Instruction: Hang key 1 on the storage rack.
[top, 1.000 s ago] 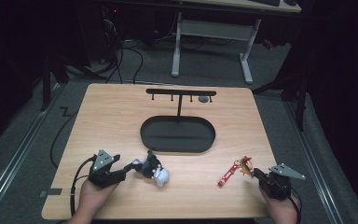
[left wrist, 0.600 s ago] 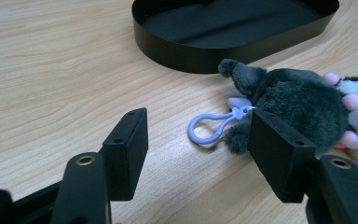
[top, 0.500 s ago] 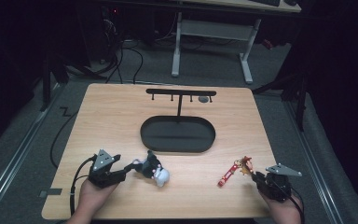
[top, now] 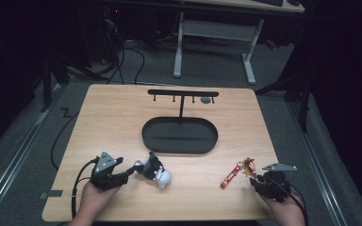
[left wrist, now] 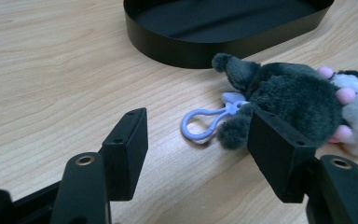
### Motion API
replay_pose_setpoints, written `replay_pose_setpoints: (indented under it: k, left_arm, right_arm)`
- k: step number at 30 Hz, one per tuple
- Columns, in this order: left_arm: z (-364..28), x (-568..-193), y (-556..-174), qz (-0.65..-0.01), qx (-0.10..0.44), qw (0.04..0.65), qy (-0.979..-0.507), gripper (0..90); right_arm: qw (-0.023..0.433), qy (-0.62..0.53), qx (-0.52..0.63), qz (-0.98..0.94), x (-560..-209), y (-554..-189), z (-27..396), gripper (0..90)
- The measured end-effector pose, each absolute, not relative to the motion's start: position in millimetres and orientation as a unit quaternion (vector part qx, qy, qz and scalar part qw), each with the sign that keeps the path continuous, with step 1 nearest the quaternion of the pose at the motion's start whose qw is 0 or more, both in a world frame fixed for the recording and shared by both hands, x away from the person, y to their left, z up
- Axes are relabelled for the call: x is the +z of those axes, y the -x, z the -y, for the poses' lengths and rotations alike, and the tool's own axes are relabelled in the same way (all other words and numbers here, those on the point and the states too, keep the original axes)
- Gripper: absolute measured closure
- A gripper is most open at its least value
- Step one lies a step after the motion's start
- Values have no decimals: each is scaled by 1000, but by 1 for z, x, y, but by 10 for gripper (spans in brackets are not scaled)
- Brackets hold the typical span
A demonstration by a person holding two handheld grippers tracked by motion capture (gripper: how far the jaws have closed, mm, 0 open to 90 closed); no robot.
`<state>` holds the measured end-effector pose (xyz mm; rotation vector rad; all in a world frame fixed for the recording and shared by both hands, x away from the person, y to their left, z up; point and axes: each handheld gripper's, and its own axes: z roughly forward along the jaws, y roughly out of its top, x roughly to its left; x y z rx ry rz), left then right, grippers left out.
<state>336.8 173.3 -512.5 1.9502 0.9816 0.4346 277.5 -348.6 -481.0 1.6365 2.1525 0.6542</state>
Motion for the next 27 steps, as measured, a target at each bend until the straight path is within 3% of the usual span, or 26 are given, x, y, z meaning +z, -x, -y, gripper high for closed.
replay_pose_setpoints:
  k: [14,27]
  left_arm:
    - [-175,-513,-333,-382,205,454,-779,371]
    - [-173,-512,-334,-389,228,461,-765,367]
  right_arm:
    - [136,-582,214,-772,-474,-284,351,470]
    - [112,-599,186,-771,-473,-287,367,415]
